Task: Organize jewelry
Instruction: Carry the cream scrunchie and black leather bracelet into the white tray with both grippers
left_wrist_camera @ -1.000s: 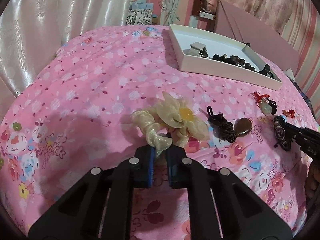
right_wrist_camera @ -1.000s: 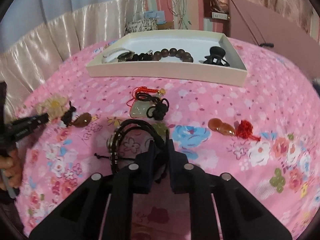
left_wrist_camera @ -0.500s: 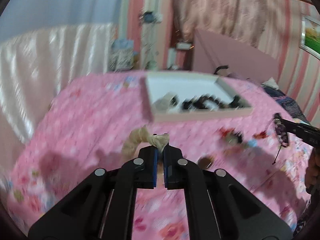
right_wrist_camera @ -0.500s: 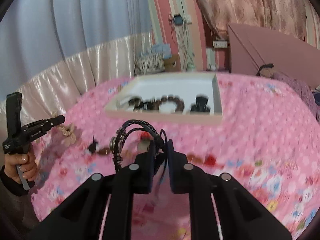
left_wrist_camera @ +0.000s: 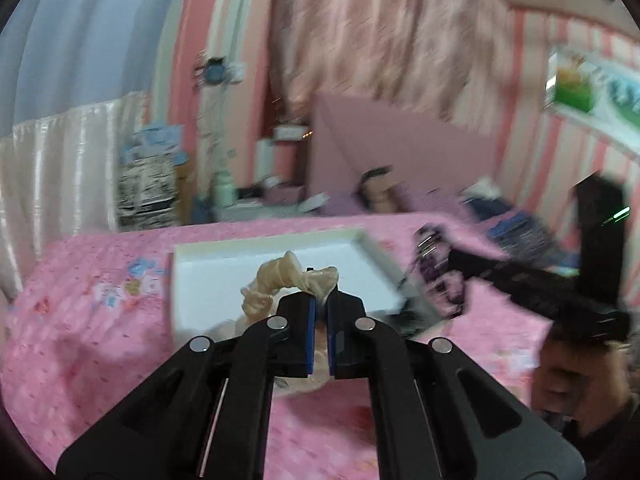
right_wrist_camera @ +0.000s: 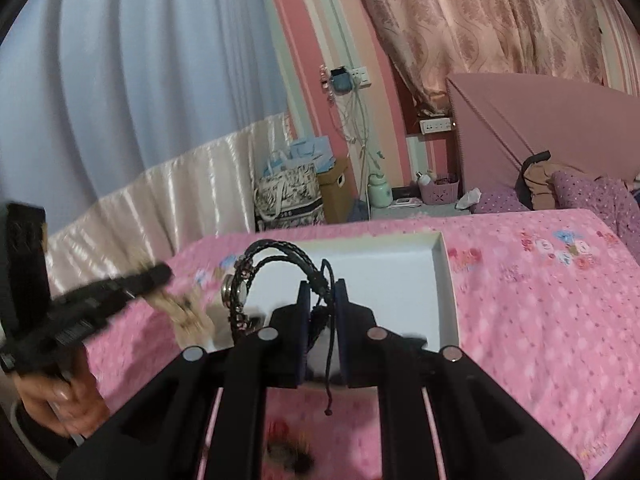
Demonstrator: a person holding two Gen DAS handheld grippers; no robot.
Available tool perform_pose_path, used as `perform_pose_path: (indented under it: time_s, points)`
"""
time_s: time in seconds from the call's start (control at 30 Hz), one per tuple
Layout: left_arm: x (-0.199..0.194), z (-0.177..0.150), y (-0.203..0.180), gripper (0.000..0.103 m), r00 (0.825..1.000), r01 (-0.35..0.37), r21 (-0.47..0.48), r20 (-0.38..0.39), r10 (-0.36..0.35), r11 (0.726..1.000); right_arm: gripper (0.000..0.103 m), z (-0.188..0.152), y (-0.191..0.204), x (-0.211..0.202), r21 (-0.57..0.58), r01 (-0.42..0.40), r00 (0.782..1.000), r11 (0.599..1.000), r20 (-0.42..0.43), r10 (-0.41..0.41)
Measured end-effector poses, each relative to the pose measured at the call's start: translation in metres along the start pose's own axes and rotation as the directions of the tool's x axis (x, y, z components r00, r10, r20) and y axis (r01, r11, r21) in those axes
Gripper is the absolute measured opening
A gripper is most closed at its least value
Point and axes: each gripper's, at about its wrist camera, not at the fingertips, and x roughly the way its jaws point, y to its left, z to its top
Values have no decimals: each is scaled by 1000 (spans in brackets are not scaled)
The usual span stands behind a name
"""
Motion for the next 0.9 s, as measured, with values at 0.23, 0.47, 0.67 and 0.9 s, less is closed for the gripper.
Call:
perform_pose_path:
  time_s: [0.23, 0.47, 0.67, 0.9]
  points:
    - [66, -29, 26, 2, 991, -72, -105, -124, 59, 992, 12, -13, -4, 67, 1, 80, 995, 997, -67, -80]
    - [89, -51, 27, 2, 982, -91, -92, -173, 74, 992, 12, -46, 1, 108, -102, 126, 969, 987, -200, -144]
    - [103, -60, 29, 2, 974, -81, -105, -220, 56, 991, 12, -59, 1, 119, -134, 152, 954, 979, -240, -181]
    - [105, -65, 23, 2, 969, -92, -70, -235, 73, 993, 12, -62, 0, 118, -126, 152, 956, 980, -234, -178]
